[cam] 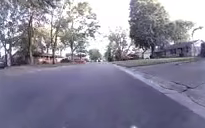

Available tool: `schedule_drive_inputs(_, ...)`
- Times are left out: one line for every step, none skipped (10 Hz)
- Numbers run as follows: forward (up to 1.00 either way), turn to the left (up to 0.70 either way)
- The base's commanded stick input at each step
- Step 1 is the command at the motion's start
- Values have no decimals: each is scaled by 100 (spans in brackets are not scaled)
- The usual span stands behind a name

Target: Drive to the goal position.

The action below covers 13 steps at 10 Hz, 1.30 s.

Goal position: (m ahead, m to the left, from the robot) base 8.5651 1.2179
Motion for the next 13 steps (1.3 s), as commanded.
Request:
schedule_drive_inputs(100, 0)
schedule_drive_inputs(100, 0)
schedule_drive_inputs(100, 0)
schedule_drive_inputs(100, 0)
schedule_drive_inputs(100, 0)
schedule_drive_inputs(100, 0)
schedule_drive_inputs(100, 0)
schedule_drive_inputs(100, 0)
schedule_drive_inputs(100, 0)
schedule_drive_inputs(100, 0)
schedule_drive_inputs(100, 0)
schedule_drive_inputs(100, 0)
schedule_drive_inputs(100, 0)
